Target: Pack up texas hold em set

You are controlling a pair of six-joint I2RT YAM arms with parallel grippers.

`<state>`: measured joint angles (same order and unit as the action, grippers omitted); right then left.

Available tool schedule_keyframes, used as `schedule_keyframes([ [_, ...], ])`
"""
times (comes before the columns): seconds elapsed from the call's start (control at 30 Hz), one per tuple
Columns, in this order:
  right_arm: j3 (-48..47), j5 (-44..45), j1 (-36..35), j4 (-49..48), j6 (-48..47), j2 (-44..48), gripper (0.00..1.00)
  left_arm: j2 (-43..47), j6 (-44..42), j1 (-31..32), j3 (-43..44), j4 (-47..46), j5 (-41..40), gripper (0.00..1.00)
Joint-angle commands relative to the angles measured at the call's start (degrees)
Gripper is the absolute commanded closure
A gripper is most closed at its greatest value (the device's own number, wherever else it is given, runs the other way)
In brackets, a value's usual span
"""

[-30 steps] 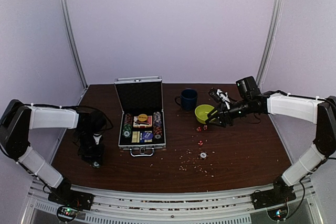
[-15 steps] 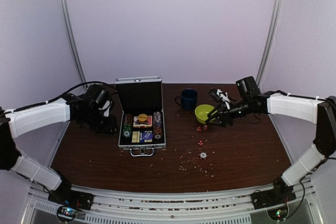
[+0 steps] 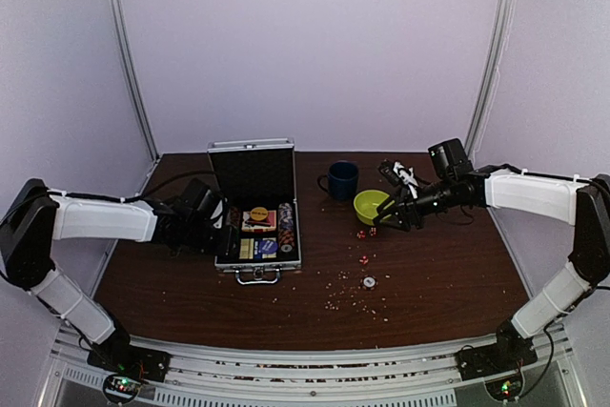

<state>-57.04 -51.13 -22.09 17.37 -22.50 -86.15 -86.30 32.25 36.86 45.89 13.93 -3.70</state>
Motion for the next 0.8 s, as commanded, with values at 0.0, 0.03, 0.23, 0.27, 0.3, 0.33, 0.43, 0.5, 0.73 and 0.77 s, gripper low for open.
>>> schedule_keyframes([
  [0.0, 0.5, 0.9, 0.4, -0.1, 0.3, 0.1, 0.52, -2.6, 0.6, 0.1, 2.6, -0.7, -5.6, 0.68],
  [0.03, 0.5, 1.0, 0.4, 0.0, 0.2, 0.0, 0.52, -2.9, 0.5, 0.1, 2.8, -0.4, -6.1, 0.67],
  [0.23, 0.5, 1.3, 0.4, 0.3, -0.3, -0.3, 0.52, -5.3, -0.1, 0.1, 4.1, -0.9, -6.6, 0.65],
  [0.27, 0.5, 1.3, 0.4, 0.3, -0.4, -0.4, 0.52, -6.0, -0.2, 0.1, 4.6, -0.7, -6.7, 0.64],
  [0.3, 0.5, 1.3, 0.4, 0.3, -0.4, -0.4, 0.52, -6.4, -0.2, 0.1, 4.9, -0.6, -6.9, 0.63],
  [0.33, 0.6, 1.3, 0.4, 0.3, -0.5, -0.5, 0.52, -6.8, -0.4, 0.1, 5.2, -0.5, -7.0, 0.61],
  [0.43, 0.4, 1.3, 0.4, 0.4, -0.5, -0.7, 0.51, -7.6, -0.5, 0.1, 5.6, 0.0, -7.4, 0.55],
  [0.5, 0.4, 1.4, 0.4, 0.4, -0.6, -0.8, 0.51, -7.6, -0.5, 0.1, 5.9, 0.7, -7.9, 0.49],
  [0.73, -0.4, 2.6, 0.4, 1.8, -1.4, -1.6, 0.48, -3.6, -1.5, 0.3, 7.8, 6.0, -7.1, 0.39],
  [0.77, -1.0, 3.0, 0.4, 2.8, -2.1, -1.8, 0.48, -2.3, -2.1, 0.4, 8.1, 7.0, -7.1, 0.4],
])
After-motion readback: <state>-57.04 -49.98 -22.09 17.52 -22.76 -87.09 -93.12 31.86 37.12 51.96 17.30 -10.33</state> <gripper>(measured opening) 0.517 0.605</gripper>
